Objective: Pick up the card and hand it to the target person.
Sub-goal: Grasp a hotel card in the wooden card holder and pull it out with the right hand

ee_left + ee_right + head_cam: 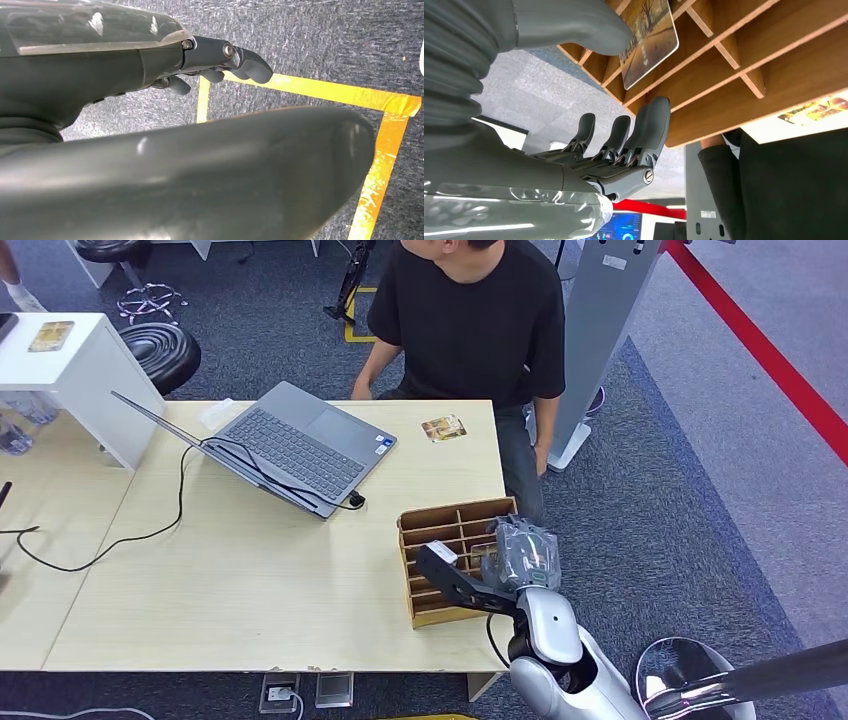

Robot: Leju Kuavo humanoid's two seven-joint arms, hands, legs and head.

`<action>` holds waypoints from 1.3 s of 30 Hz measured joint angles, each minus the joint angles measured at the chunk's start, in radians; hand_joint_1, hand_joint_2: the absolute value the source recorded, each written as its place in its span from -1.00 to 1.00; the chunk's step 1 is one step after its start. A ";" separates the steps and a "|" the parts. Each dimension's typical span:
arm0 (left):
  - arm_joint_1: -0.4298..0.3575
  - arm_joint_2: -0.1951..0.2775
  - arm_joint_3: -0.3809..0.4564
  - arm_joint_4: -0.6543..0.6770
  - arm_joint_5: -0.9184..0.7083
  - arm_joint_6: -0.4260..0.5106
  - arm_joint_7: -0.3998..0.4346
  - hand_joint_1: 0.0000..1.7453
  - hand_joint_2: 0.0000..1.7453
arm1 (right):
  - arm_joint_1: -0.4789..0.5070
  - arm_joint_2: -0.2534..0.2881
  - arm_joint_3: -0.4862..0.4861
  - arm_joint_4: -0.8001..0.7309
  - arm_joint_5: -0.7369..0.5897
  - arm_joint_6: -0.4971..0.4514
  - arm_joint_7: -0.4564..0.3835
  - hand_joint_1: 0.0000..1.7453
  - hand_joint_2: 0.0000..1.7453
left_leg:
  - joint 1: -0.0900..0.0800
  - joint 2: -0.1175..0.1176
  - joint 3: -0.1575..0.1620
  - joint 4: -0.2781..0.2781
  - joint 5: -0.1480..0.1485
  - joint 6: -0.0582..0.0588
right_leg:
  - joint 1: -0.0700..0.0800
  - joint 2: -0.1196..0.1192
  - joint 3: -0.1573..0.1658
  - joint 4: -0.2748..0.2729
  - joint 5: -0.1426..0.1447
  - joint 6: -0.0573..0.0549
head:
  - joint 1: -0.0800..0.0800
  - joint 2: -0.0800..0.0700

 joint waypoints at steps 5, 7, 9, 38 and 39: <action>0.000 0.000 0.000 0.000 0.000 0.000 0.000 -1.00 -1.00 | 0.000 0.005 0.000 0.015 -0.006 -0.002 0.000 -0.05 1.00 | 0.000 0.000 0.000 0.000 0.000 0.000 | 0.000 0.000 0.000 0.000 0.000 0.000 | 0.000 0.000; 0.000 0.000 0.000 0.000 0.000 -0.001 0.000 -1.00 -1.00 | 0.000 0.007 0.000 0.021 -0.006 -0.005 0.000 -0.04 1.00 | 0.000 0.000 0.000 0.000 0.000 0.000 | 0.000 0.000 0.000 0.000 0.000 0.000 | 0.000 0.000; 0.000 0.000 0.000 0.000 0.000 -0.001 0.000 -1.00 -1.00 | 0.000 0.008 0.000 0.026 -0.006 -0.007 0.000 -0.04 1.00 | 0.000 0.000 0.000 0.000 0.000 0.000 | 0.000 0.000 0.000 0.000 0.000 0.000 | 0.000 0.000; 0.000 0.000 0.000 0.000 -0.001 -0.007 -0.001 -1.00 -1.00 | 0.000 0.010 0.000 0.046 -0.019 -0.015 0.000 0.53 1.00 | 0.000 0.000 0.000 0.000 0.000 0.000 | 0.000 0.000 0.000 0.000 0.000 0.000 | 0.000 0.000; 0.000 0.000 0.000 0.000 -0.001 -0.007 -0.001 -1.00 -1.00 | 0.000 0.010 0.000 0.046 -0.019 -0.016 0.000 0.56 1.00 | 0.000 0.000 0.000 0.000 0.000 0.000 | 0.000 0.000 0.000 0.000 0.000 0.000 | 0.000 0.000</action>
